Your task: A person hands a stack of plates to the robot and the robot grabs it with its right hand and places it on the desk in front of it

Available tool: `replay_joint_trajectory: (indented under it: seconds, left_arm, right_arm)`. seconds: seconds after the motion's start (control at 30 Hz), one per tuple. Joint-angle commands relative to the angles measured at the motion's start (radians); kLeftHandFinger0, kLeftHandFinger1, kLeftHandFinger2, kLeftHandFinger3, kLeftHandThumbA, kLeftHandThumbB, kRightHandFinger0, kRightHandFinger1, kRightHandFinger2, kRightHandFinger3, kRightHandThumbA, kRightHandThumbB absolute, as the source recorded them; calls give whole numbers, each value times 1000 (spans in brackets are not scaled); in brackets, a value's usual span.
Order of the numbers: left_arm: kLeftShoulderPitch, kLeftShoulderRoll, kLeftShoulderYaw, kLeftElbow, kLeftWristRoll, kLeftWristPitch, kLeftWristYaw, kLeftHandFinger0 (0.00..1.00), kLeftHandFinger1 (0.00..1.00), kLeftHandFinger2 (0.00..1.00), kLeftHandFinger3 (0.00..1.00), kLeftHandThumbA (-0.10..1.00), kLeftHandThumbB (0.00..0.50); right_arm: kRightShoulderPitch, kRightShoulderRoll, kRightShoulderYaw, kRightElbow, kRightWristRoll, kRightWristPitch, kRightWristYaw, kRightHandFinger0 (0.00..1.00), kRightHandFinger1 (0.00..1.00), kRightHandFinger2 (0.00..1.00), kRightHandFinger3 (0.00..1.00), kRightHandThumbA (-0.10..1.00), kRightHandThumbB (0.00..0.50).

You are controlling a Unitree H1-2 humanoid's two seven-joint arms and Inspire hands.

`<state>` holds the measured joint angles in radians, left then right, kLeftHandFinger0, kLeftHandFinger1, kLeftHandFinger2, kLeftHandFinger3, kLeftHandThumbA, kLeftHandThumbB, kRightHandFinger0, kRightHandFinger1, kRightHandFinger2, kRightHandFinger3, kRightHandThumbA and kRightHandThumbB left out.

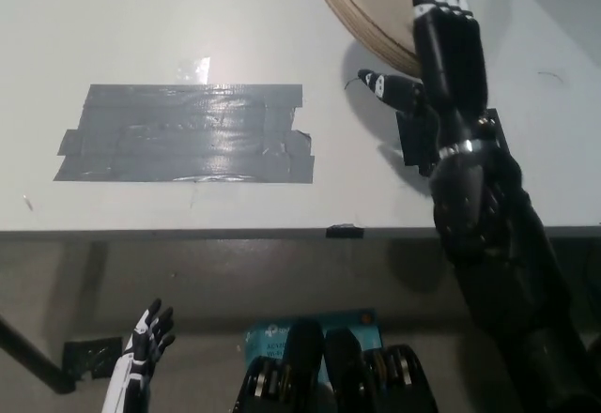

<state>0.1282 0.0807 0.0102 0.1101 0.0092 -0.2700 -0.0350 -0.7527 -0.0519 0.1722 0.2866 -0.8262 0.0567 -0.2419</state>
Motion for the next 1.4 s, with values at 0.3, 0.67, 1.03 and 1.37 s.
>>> replay_joint_trajectory:
  seconds: [0.3, 0.67, 1.03, 1.37]
  left_arm:
    - [-9, 10, -3, -24, 12, -35, -4, 1000, 1000, 1000, 1000, 1000, 245]
    - [-6, 12, -5, -31, 3, -31, -11, 1000, 1000, 1000, 1000, 1000, 242]
    - [-8, 14, -9, -17, 6, -45, -12, 1000, 1000, 1000, 1000, 1000, 220]
    - [-8, 19, -14, -17, 19, -45, -13, 1000, 1000, 1000, 1000, 1000, 195]
  right_arm:
    - [-147, 19, 21, 163, 6, 36, -102, 1000, 1000, 1000, 1000, 966, 445]
    - [-214, 19, 99, 347, -93, 40, -343, 1000, 1000, 1000, 1000, 636, 435]
    - [-244, -11, 106, 404, -56, 13, -407, 0, 33, 383, 392, 823, 27]
    - [-210, -46, 117, 241, -80, 5, -448, 104, 0, 273, 394, 892, 0]
